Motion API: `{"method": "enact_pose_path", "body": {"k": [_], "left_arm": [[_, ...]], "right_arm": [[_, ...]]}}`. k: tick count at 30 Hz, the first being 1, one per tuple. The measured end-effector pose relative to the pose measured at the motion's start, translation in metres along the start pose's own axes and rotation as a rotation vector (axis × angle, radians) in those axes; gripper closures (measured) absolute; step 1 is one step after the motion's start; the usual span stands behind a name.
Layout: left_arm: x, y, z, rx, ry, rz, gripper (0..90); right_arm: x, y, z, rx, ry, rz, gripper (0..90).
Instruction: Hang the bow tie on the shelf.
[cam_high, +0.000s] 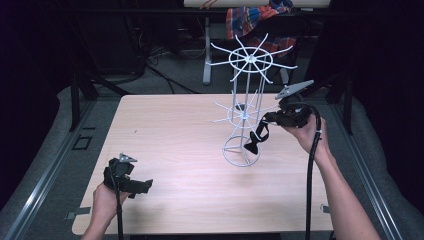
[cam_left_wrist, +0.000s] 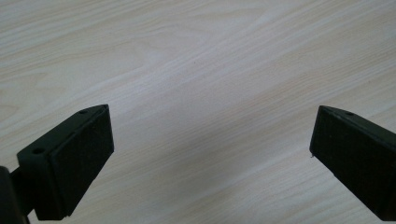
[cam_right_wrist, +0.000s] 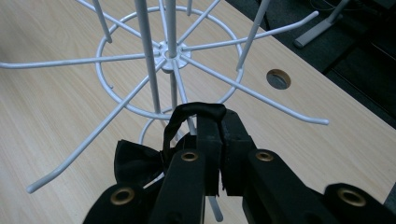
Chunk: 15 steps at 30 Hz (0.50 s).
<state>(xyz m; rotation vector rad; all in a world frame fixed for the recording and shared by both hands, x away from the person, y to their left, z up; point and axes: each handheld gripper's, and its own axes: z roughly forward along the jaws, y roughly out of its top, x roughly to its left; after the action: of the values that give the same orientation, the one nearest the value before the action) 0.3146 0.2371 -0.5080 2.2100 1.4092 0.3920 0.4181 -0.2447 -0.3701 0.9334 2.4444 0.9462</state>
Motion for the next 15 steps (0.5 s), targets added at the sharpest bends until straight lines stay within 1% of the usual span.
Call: {"method": "enact_pose_path", "body": {"k": [5, 6, 11, 12, 15], "left_arm": [[0.0008, -0.0014, -0.0003, 0.003, 0.003, -0.001, 0.0], [0.0008, -0.0021, -0.0005, 0.000, 0.005, -0.009, 0.0], [0.0018, -0.0028, -0.0017, 0.000, 0.003, -0.008, 0.0], [0.0012, -0.0027, -0.0014, -0.003, 0.009, -0.003, 0.0], [0.0010, -0.0025, -0.0009, 0.001, 0.004, -0.003, 0.0]], "right_arm": [[0.0007, 0.0027, -0.0003, 0.008, 0.003, -0.009, 88.3], [0.0010, 0.0033, -0.0003, 0.003, 0.002, -0.009, 88.3], [0.0019, 0.0054, -0.0008, 0.004, 0.006, -0.008, 88.2], [0.0020, 0.0059, -0.0009, 0.007, 0.009, -0.009, 88.1], [0.0026, 0.0075, 0.0000, 0.008, 0.017, -0.004, 87.4]]}}
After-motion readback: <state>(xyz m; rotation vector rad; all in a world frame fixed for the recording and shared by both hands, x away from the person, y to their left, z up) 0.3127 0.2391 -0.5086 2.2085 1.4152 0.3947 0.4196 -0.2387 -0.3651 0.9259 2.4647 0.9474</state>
